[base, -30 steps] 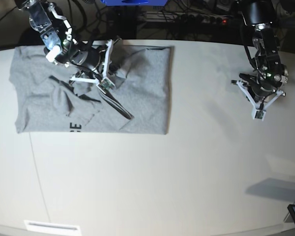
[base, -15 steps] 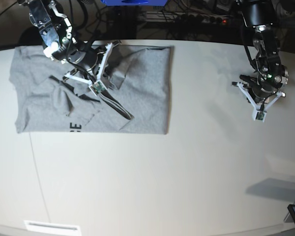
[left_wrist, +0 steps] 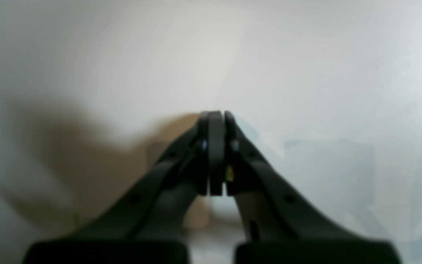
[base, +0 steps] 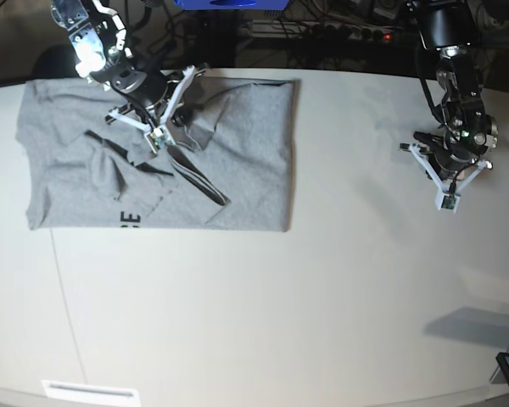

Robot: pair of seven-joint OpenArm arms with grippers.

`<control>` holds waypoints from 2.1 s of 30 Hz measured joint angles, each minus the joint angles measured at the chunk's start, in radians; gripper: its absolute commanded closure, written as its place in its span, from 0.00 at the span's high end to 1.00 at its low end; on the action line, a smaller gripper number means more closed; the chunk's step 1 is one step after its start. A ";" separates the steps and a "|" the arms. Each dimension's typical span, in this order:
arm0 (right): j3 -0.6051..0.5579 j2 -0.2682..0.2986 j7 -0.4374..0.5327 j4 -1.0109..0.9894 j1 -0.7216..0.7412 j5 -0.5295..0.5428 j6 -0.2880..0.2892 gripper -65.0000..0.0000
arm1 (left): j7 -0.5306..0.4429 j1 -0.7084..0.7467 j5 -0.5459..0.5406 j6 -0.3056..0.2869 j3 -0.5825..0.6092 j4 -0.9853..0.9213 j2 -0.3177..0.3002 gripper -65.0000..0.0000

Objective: Fold the T-shirt properly
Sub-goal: 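Drag the right gripper across the folded shirt toward its collar edge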

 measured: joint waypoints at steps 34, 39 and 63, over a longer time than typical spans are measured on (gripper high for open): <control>0.130 -0.008 0.179 0.020 -0.177 0.003 -0.008 0.00 | -0.247 -0.055 0.009 0.051 0.130 -0.153 -0.048 0.00; 0.126 -0.014 0.158 0.021 -0.194 0.003 -0.008 0.00 | -0.248 -0.056 0.007 0.051 0.130 -0.154 -0.049 0.00; 0.138 -0.047 0.157 0.032 -0.230 0.006 -0.154 0.00 | -0.247 -0.061 0.011 0.052 0.138 -0.156 -0.049 0.00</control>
